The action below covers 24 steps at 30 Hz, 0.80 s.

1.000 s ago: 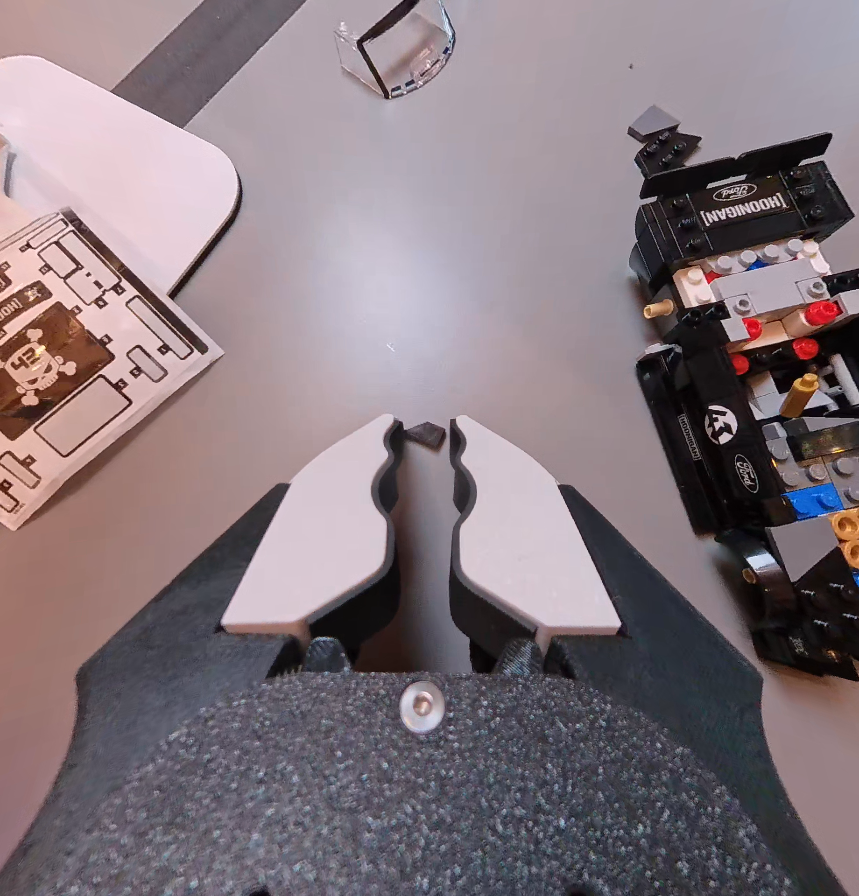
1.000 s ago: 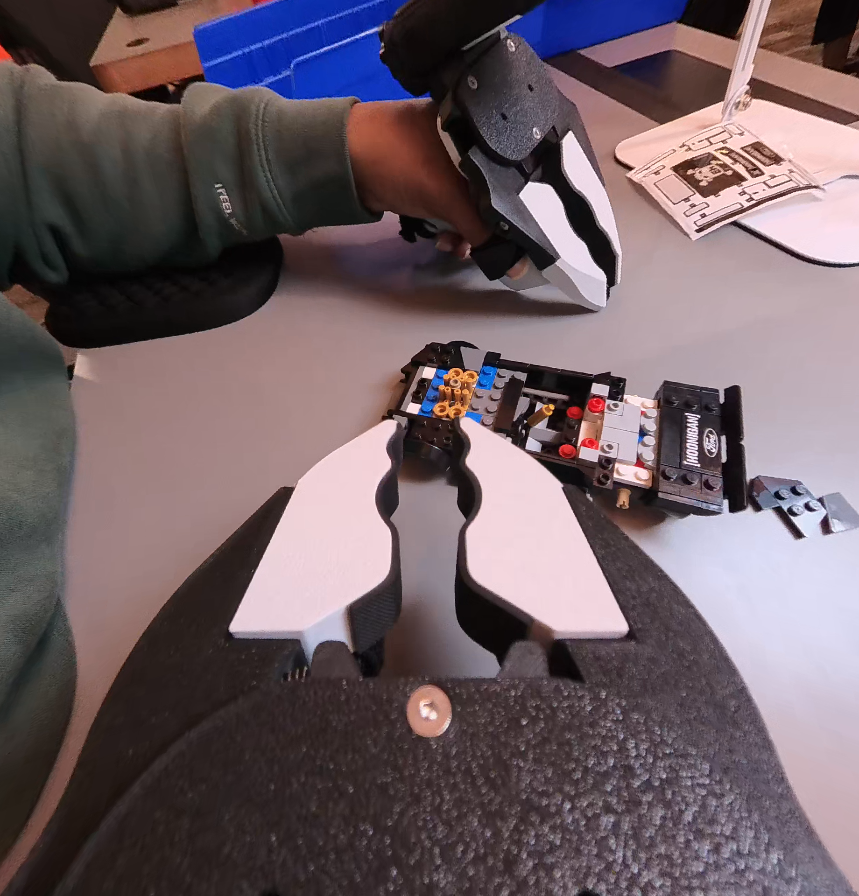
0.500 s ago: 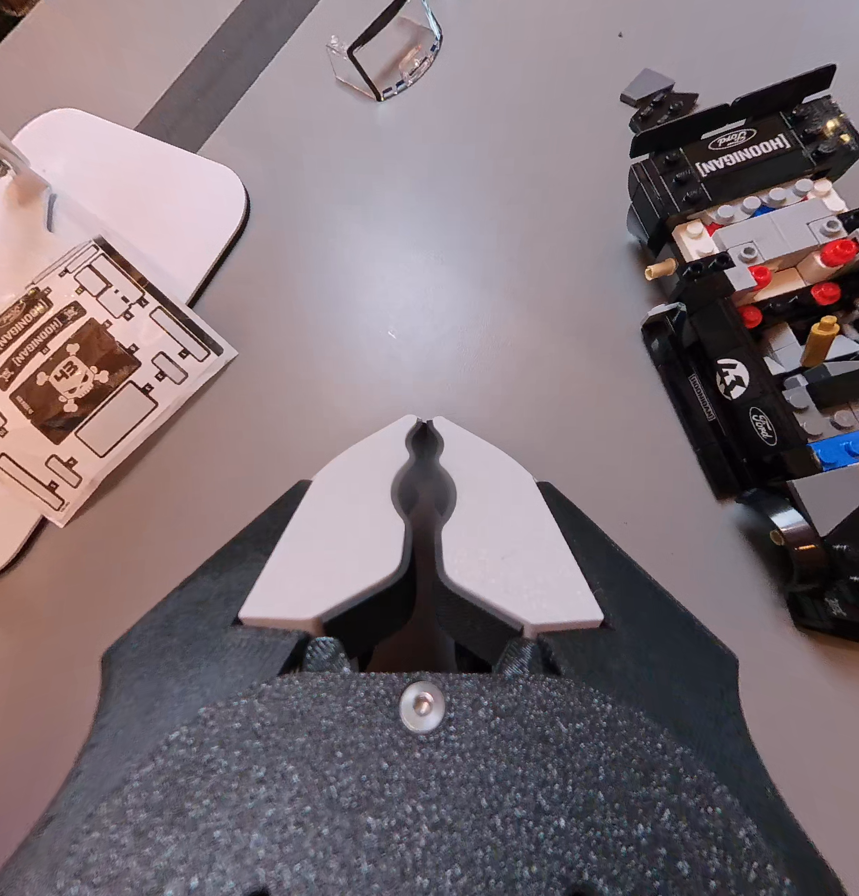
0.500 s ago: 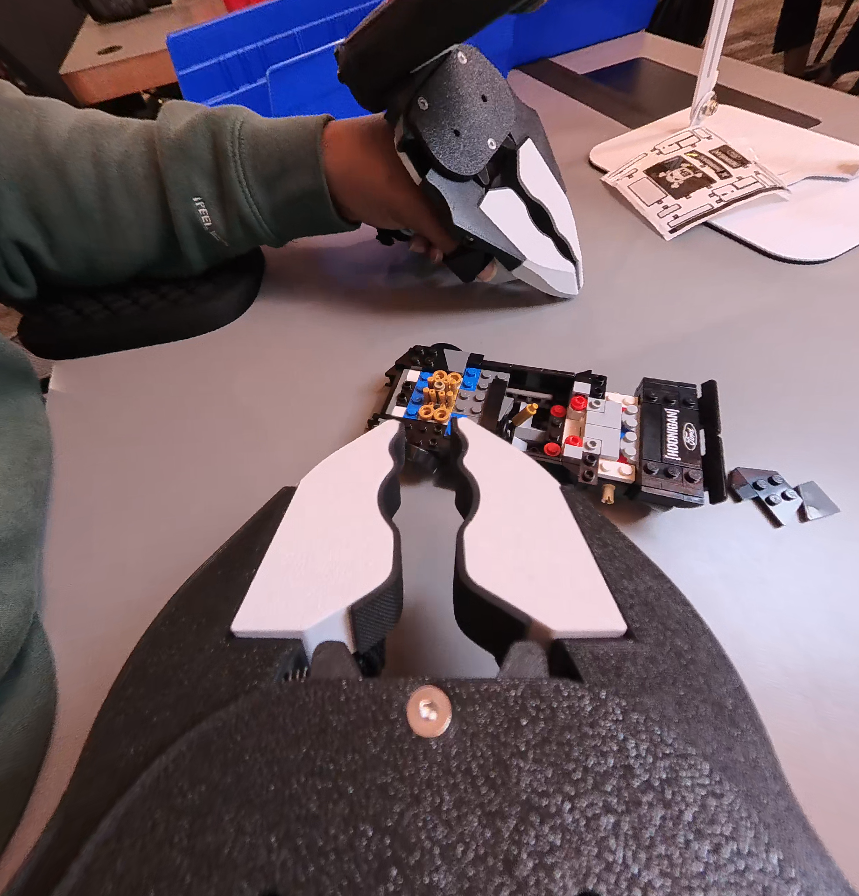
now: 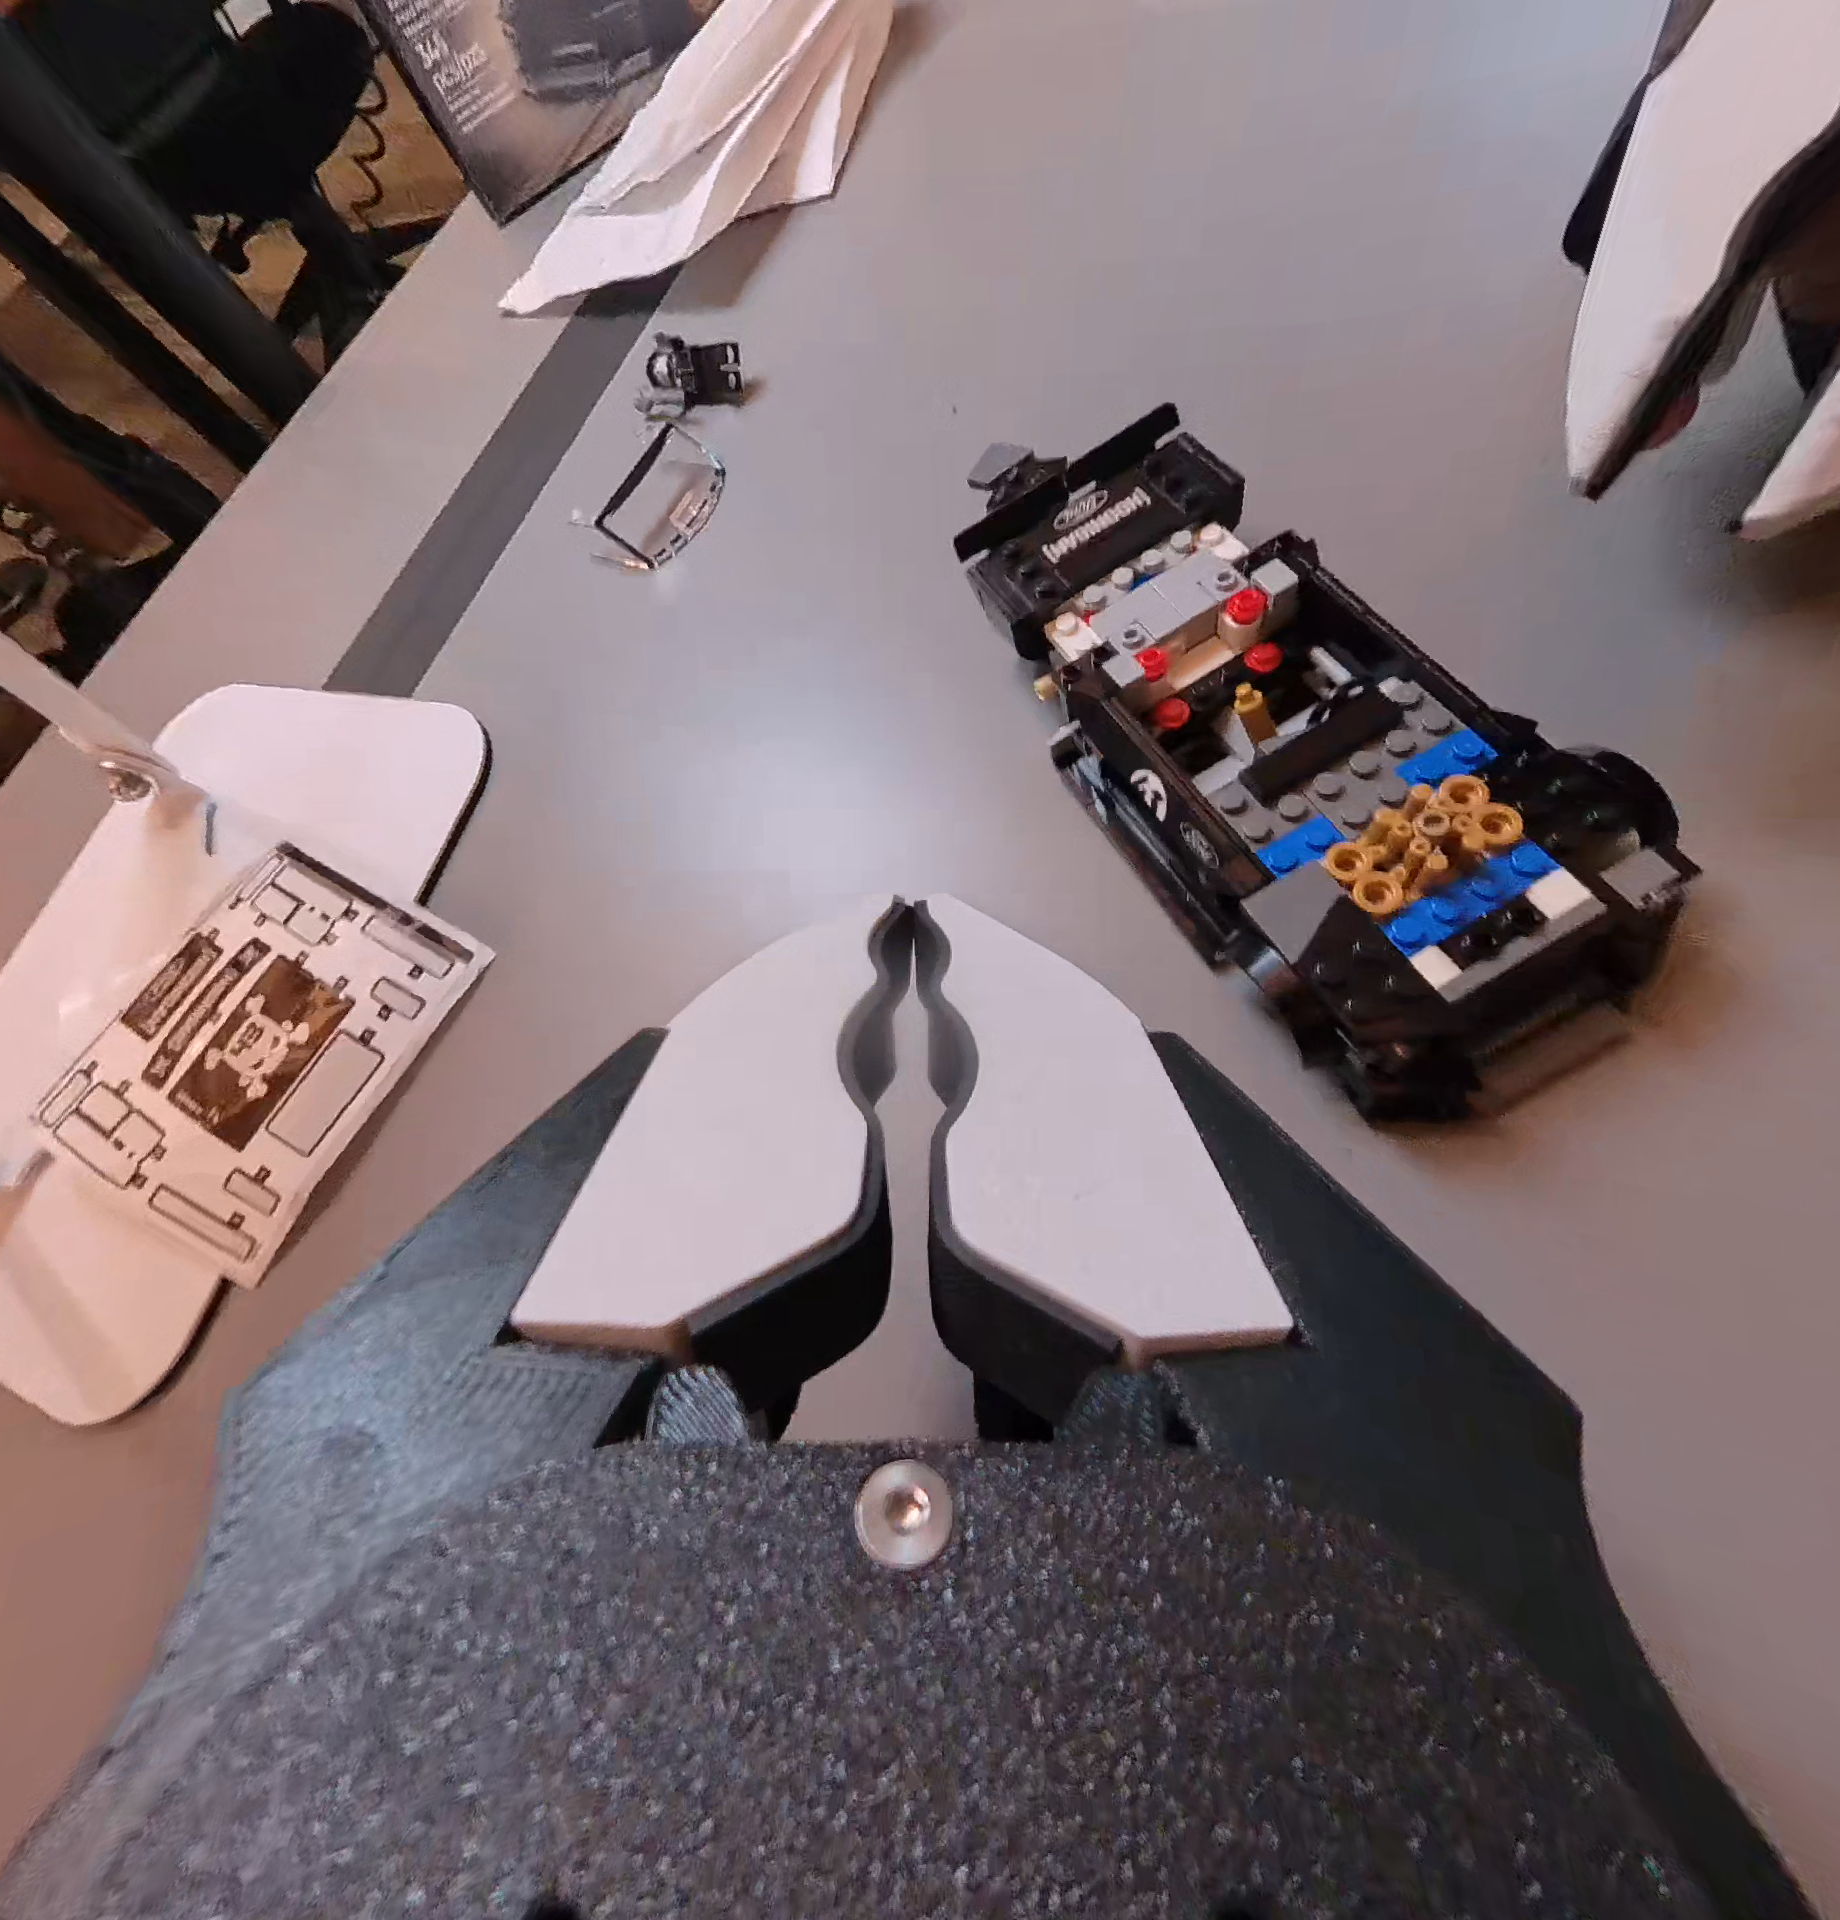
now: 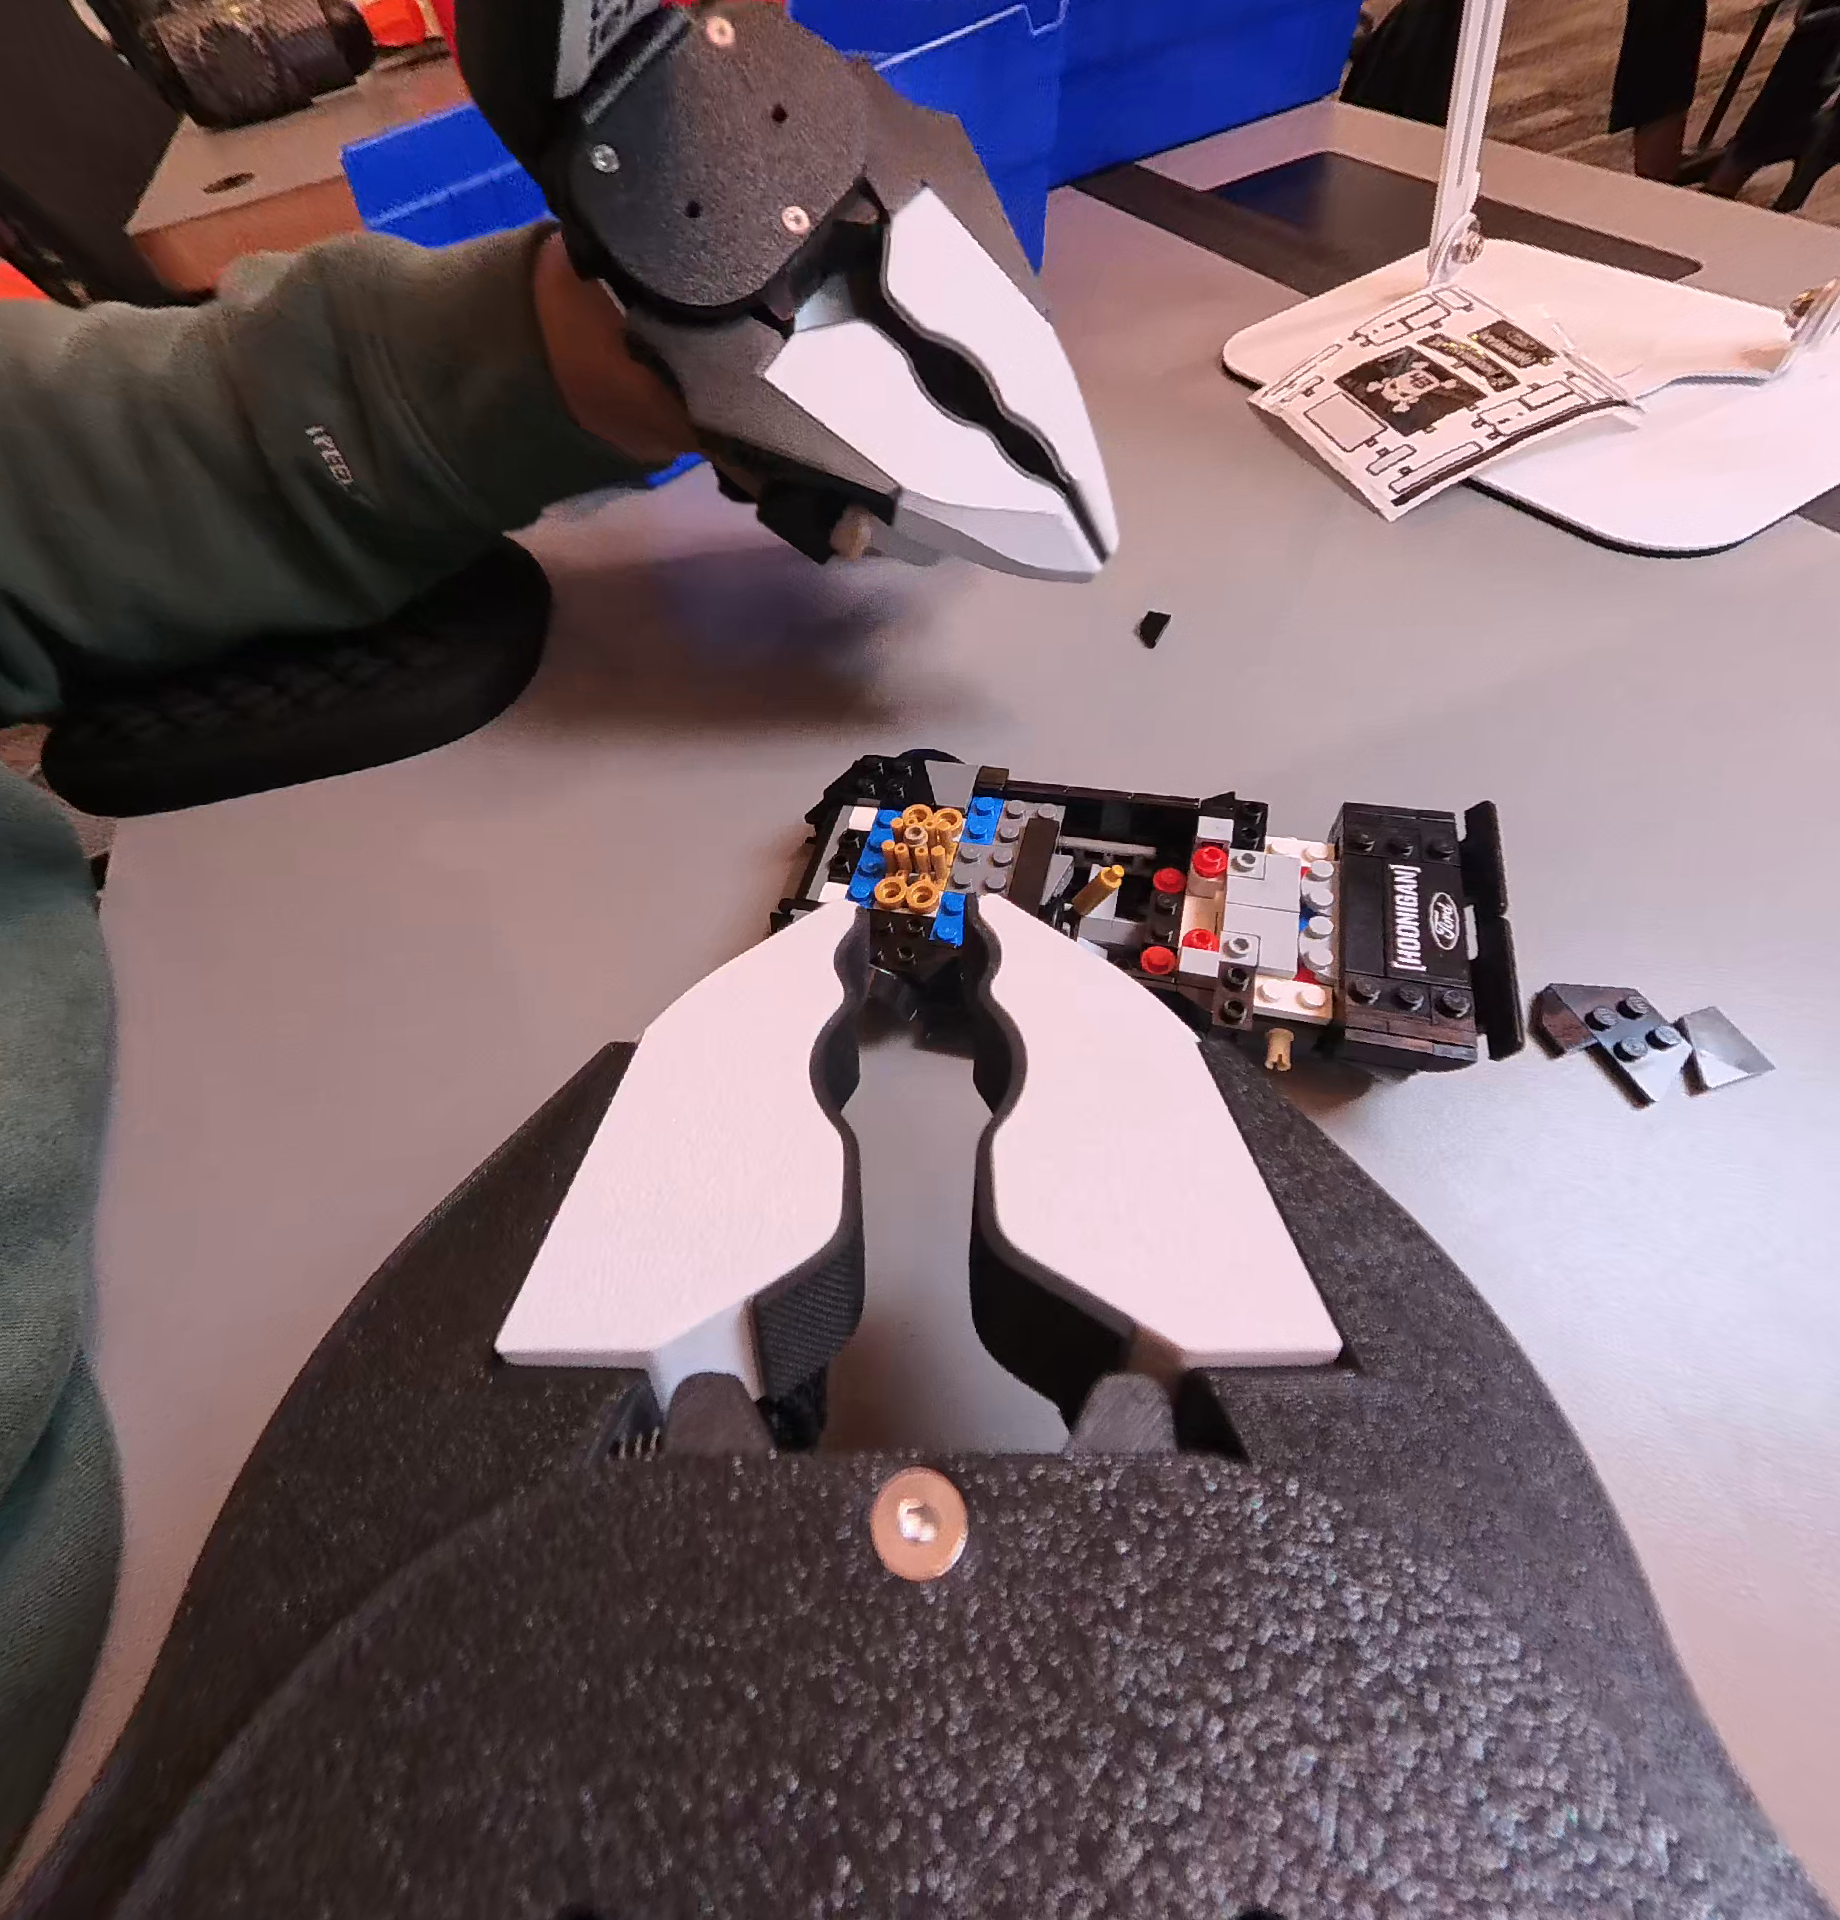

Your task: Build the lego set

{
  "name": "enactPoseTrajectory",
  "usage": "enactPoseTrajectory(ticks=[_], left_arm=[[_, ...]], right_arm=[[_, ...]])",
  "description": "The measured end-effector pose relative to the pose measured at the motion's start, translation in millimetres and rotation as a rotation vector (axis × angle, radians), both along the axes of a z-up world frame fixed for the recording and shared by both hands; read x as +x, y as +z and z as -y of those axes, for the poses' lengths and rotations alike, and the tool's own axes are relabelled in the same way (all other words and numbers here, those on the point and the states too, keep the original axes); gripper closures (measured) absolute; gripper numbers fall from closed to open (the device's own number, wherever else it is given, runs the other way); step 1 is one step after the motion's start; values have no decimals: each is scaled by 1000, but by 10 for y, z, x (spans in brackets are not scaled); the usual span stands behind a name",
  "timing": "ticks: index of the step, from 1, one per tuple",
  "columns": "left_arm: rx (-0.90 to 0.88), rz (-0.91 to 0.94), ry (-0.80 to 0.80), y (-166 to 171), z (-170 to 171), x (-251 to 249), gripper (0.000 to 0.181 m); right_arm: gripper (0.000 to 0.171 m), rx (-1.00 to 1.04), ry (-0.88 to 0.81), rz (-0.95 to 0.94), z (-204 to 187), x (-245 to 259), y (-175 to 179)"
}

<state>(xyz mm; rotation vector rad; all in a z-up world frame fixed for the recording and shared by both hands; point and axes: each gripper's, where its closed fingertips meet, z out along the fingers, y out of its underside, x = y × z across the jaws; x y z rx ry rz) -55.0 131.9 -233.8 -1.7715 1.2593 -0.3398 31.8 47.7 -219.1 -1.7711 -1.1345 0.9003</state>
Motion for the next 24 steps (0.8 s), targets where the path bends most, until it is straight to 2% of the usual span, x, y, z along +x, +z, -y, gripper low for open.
enactPoseTrajectory(ticks=[2, 5, 10, 15, 18, 24], left_arm=[[-54, -29, 27, -63, 33, -106, 177], [-150, -42, 144, -229, -32, -337, 161], [-283, 50, 307, -344, -248, -378, 157], [-286, -81, 262, -464, -380, -312, 146], [-329, -57, 160, -479, -310, -195, 152], [-386, -117, 82, -488, -62, -259, 158]], right_arm=[[154, 1, -2, 2, -1, 1, -3], [154, 0, -1, 10, 0, -3, -17], [155, -3, -1, 39, -1, -13, -60], [155, 0, -6, 26, -4, -2, -41], [155, -7, -5, 24, -4, 0, -43], [155, -10, -3, 30, 0, -2, -56]])
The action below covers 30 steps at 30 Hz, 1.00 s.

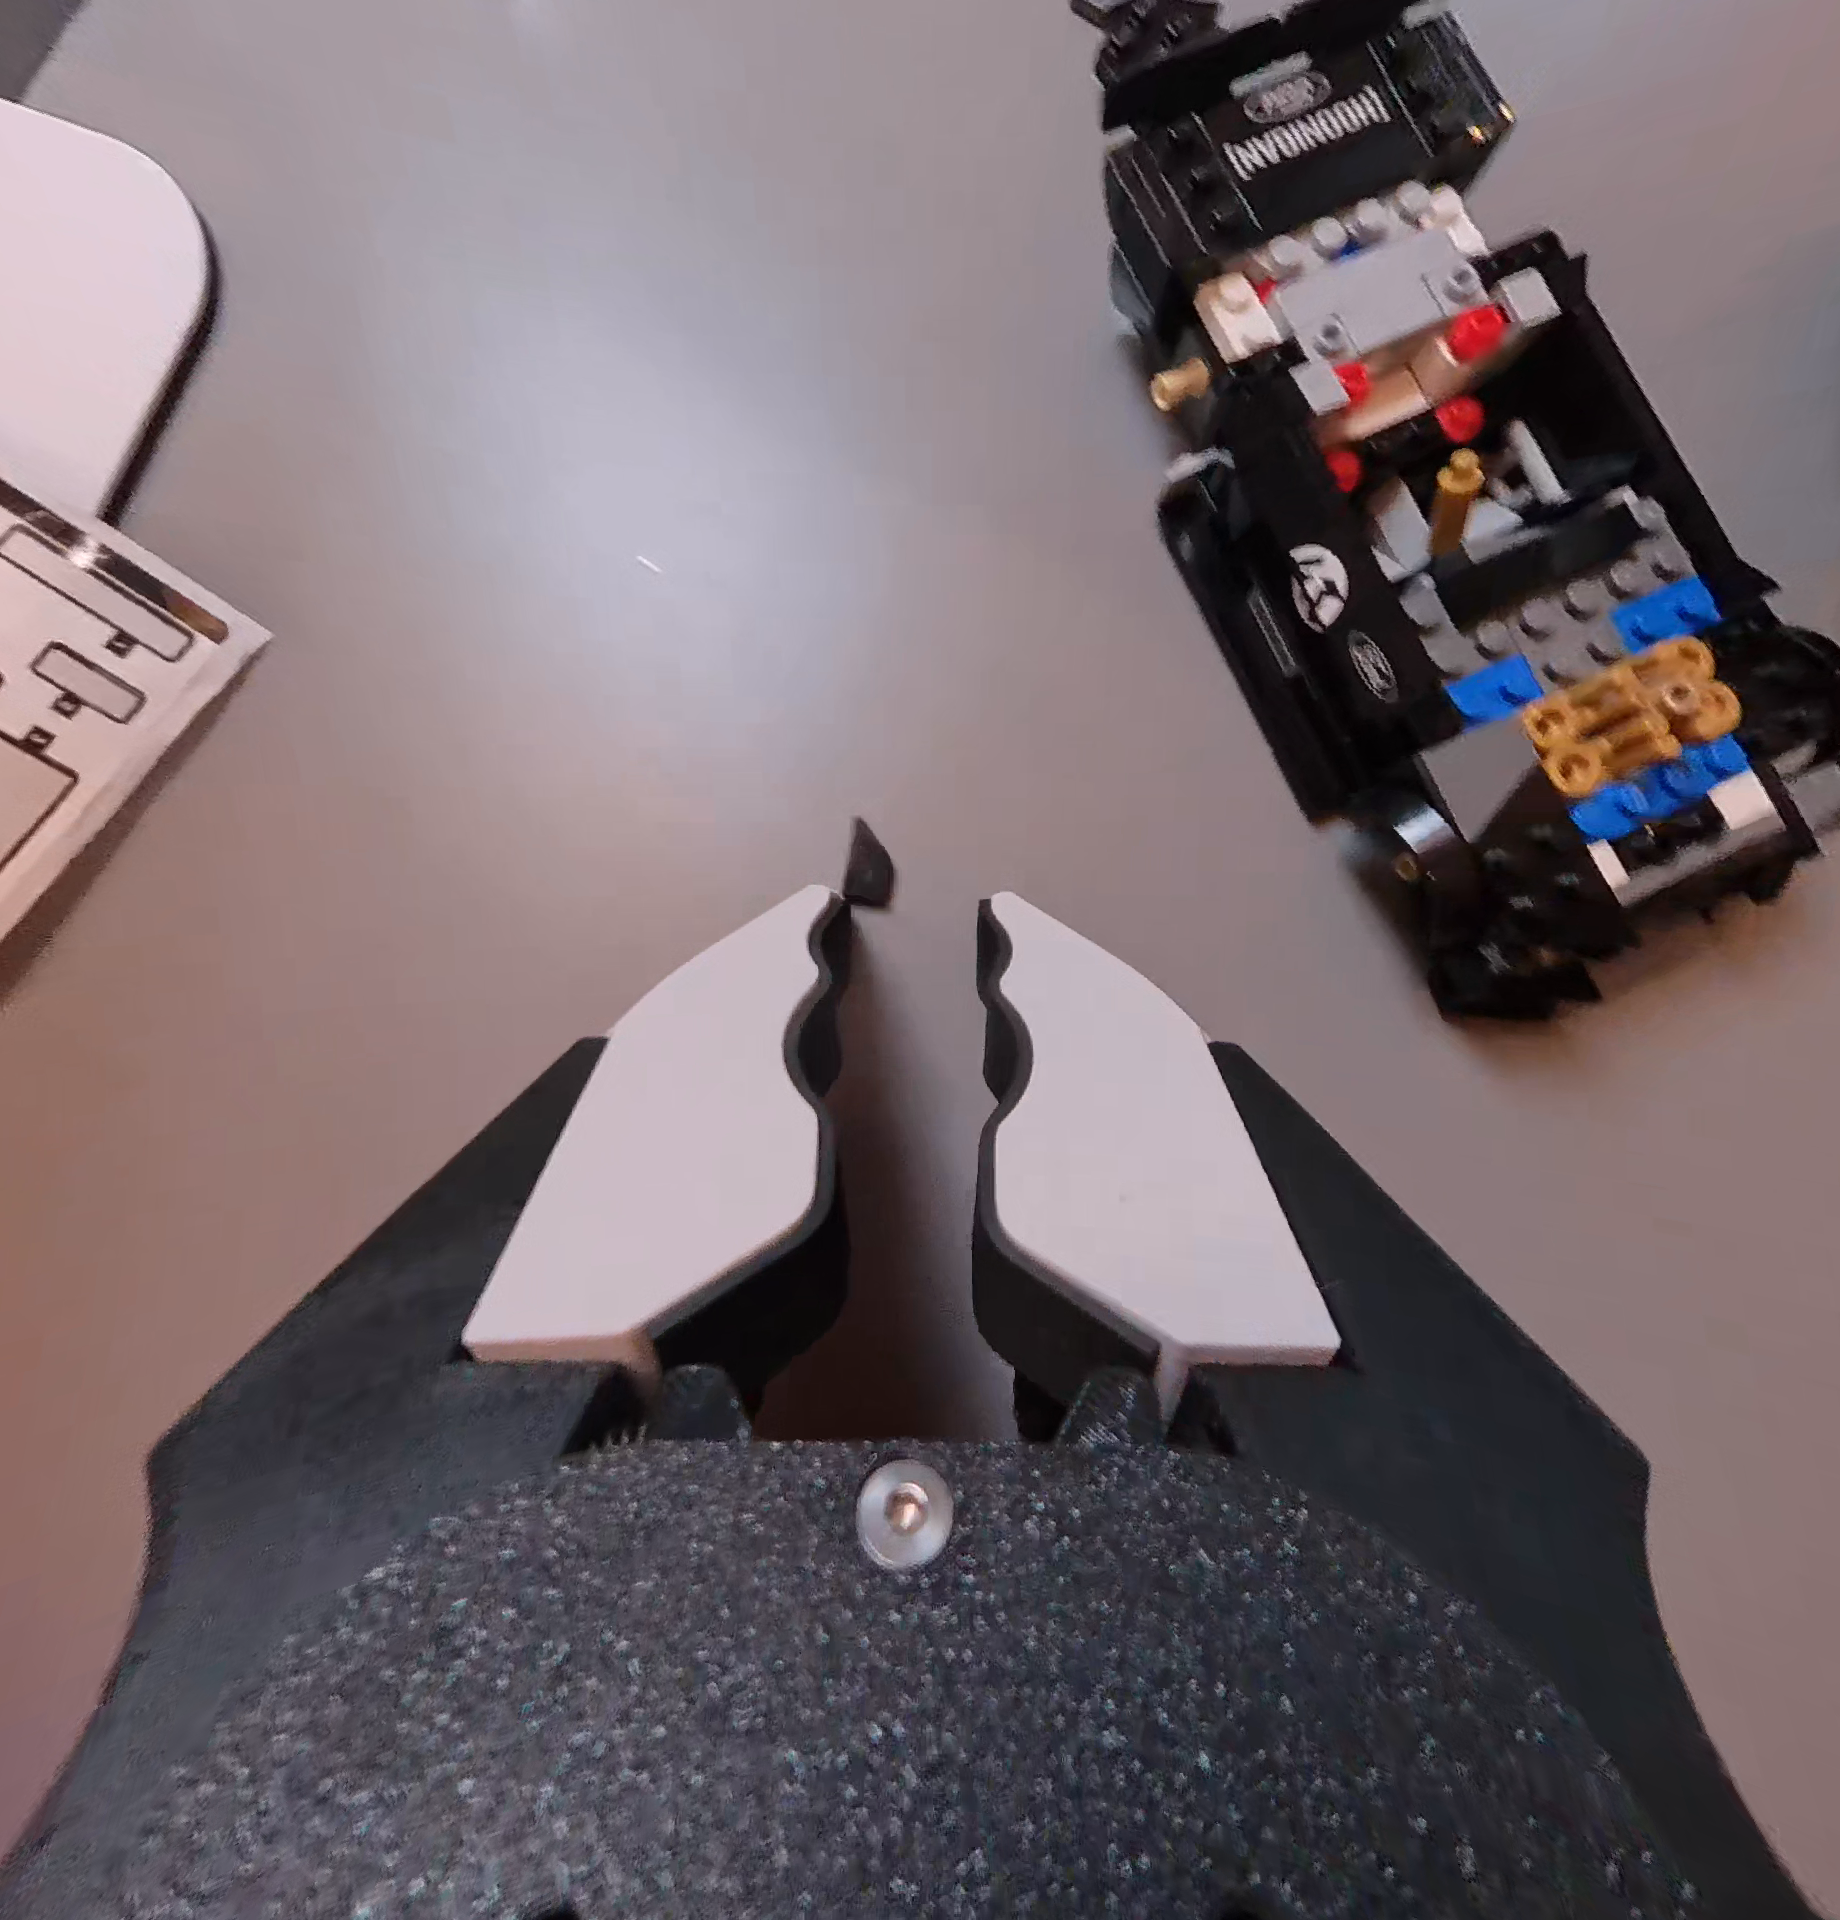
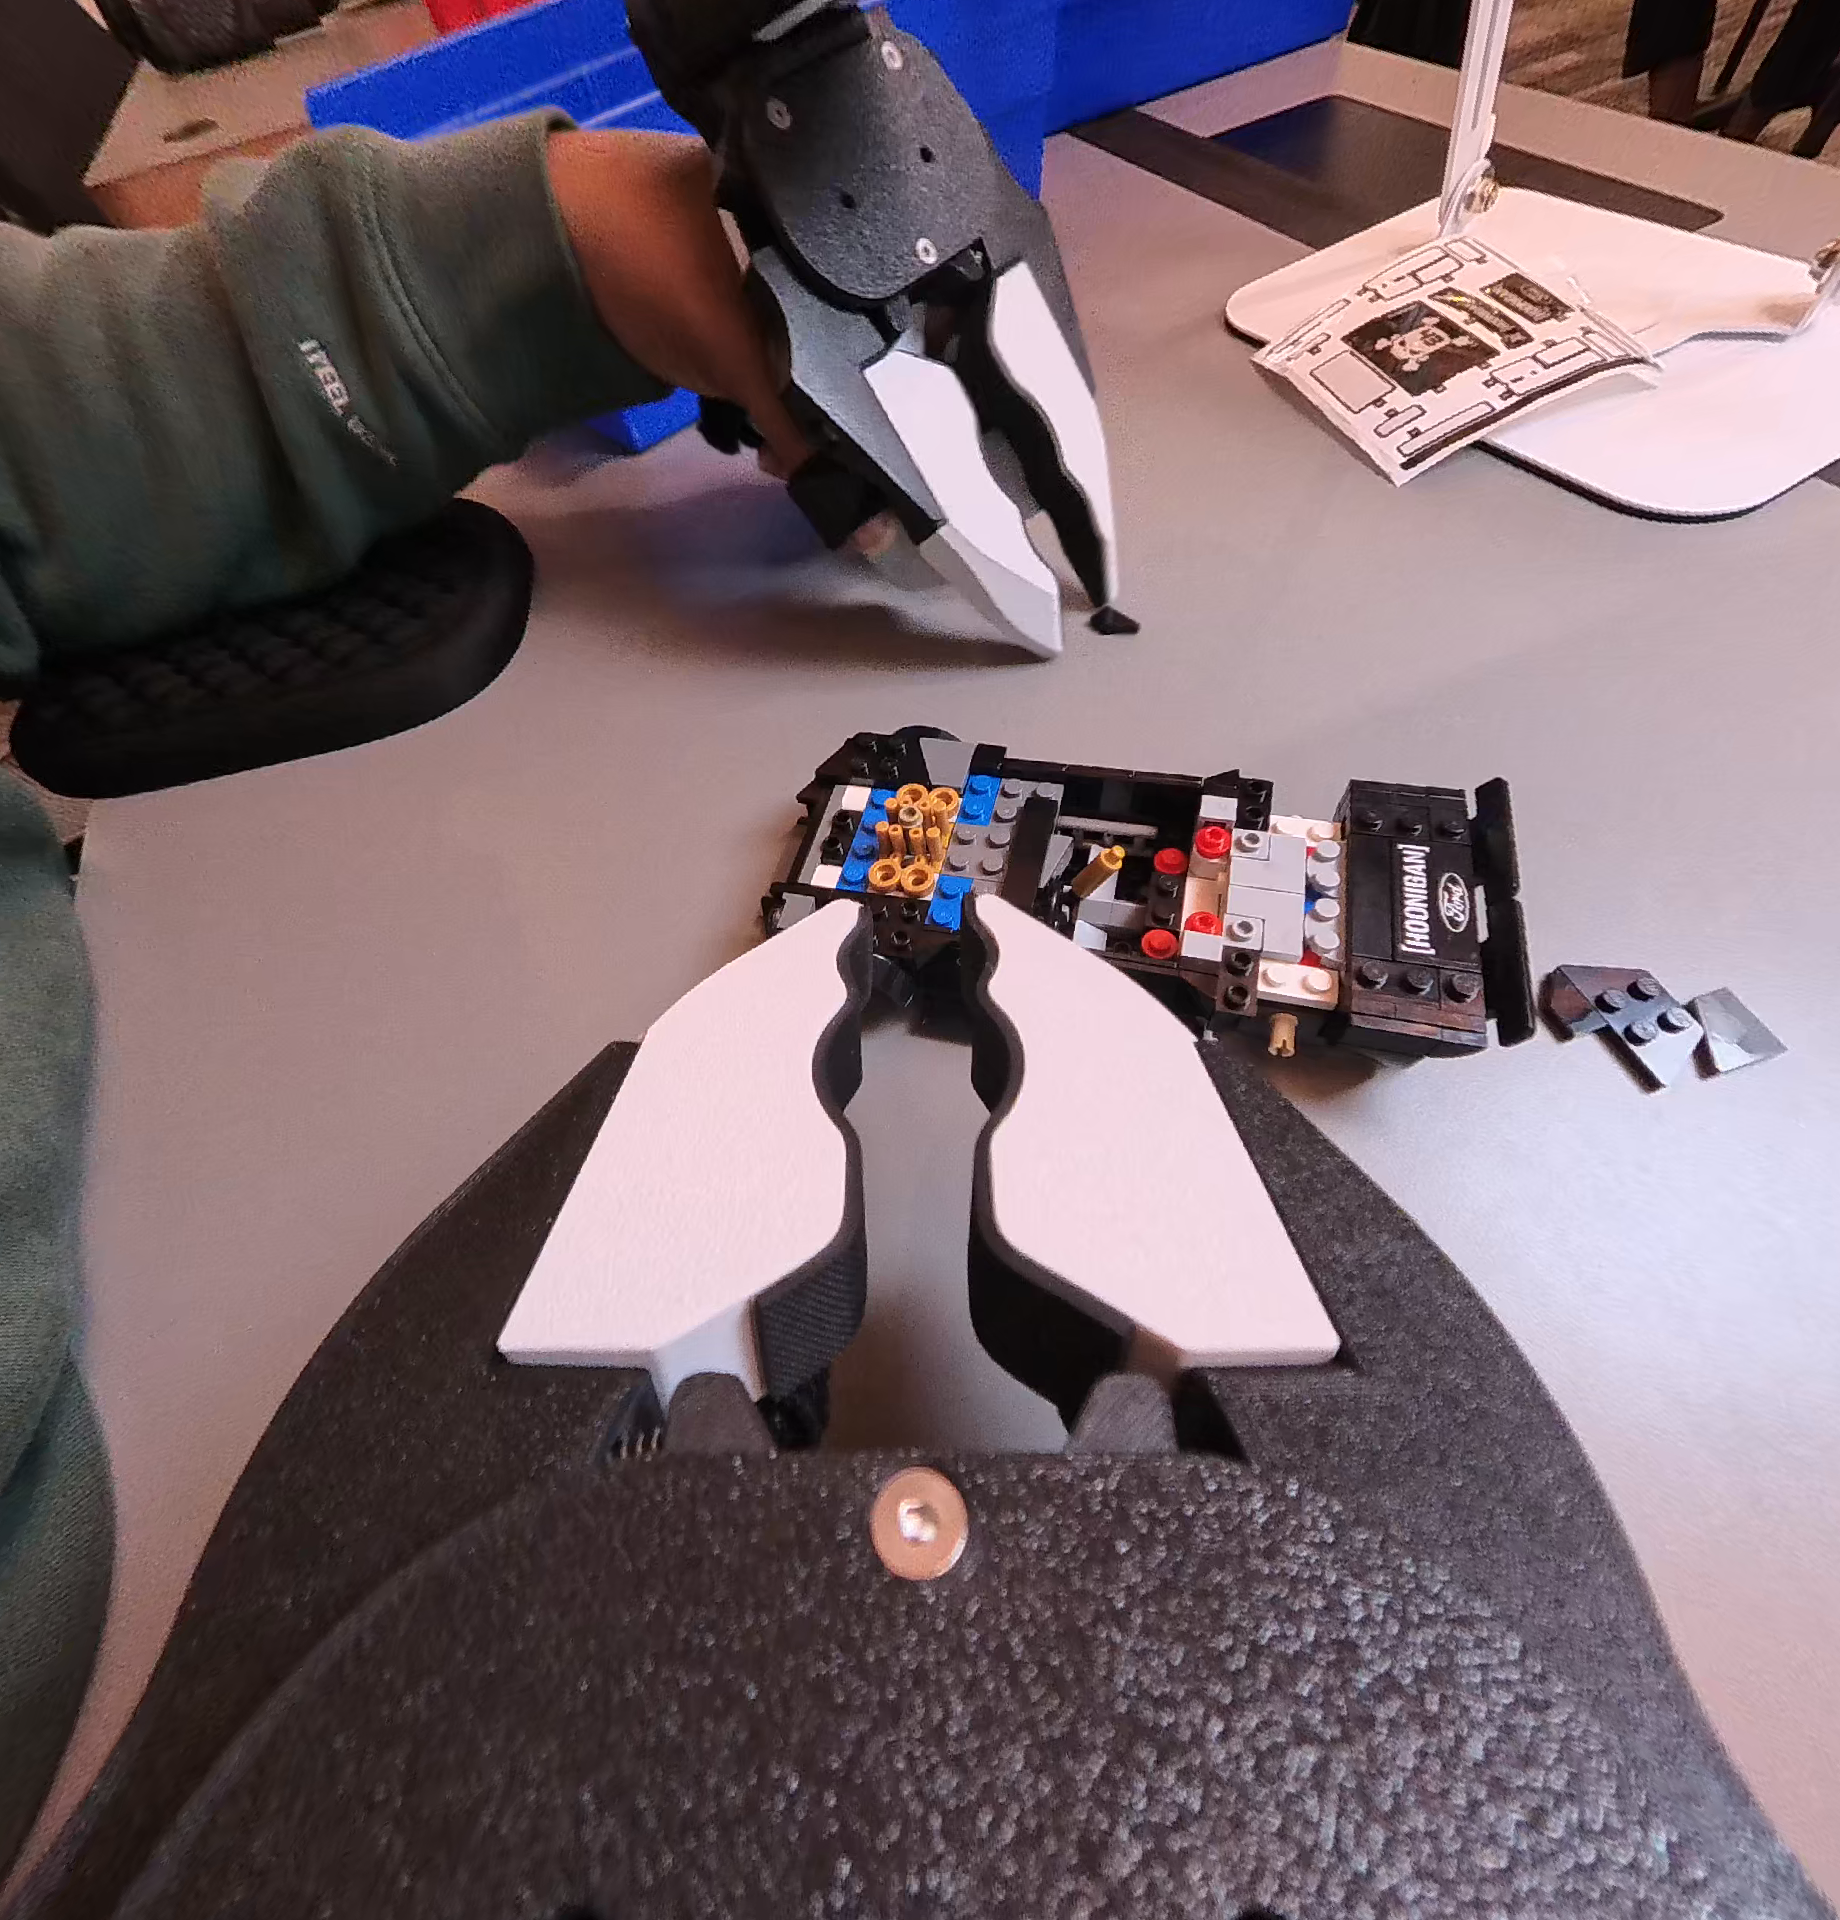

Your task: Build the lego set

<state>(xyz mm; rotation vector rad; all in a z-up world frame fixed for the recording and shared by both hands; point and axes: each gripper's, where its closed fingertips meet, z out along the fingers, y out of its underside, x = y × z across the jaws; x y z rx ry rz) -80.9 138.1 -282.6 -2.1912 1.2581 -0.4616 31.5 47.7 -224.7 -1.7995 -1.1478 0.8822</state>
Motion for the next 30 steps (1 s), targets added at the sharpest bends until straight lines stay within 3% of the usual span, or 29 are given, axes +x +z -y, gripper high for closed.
enactPoseTrajectory(ticks=[3, 9, 18, 30], left_arm=[[-4, -7, -49, 3, 112, -5, 159], [12, 23, 62, 1, -97, -20, 154], [-10, 46, 54, -3, -111, 51, 172], [2, 43, 64, -1, -48, 32, 173]], right_arm=[[155, 0, 0, 4, 2, -2, -8], [155, 1, 0, 11, 1, -4, -17], [155, -4, 0, 16, 1, -5, -27], [155, 1, -4, 13, -4, -4, -19]])
